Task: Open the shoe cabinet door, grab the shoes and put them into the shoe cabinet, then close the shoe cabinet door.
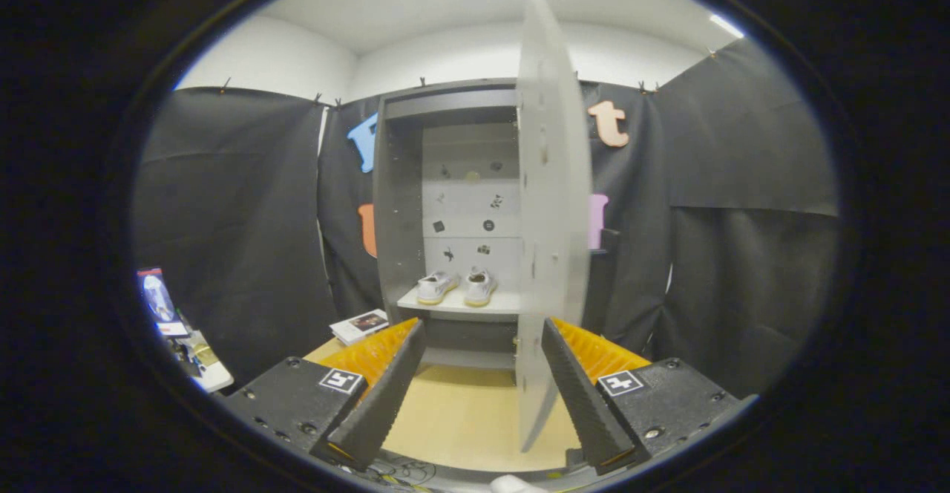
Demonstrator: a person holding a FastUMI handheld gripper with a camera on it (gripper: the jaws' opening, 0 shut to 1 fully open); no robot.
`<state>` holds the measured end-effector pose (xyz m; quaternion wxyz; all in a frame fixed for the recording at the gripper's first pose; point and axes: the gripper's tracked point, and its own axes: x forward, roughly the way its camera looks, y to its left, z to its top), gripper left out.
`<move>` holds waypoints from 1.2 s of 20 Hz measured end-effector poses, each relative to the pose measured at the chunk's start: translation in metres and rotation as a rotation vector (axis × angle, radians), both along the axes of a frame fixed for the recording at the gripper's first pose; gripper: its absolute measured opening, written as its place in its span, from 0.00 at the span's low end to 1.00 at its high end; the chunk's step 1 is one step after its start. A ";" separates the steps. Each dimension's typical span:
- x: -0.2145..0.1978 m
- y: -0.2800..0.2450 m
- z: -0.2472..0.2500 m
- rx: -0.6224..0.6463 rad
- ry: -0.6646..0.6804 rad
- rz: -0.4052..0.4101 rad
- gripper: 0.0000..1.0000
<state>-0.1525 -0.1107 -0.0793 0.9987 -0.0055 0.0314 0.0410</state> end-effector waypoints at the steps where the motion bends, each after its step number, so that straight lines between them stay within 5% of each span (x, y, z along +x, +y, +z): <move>1: -0.005 -0.015 -0.001 -0.001 -0.004 -0.023 1.00; 11: 0.023 -0.126 0.008 0.019 -0.022 -0.233 1.00; 24: 0.071 -0.116 0.007 -0.016 -0.003 -0.208 0.97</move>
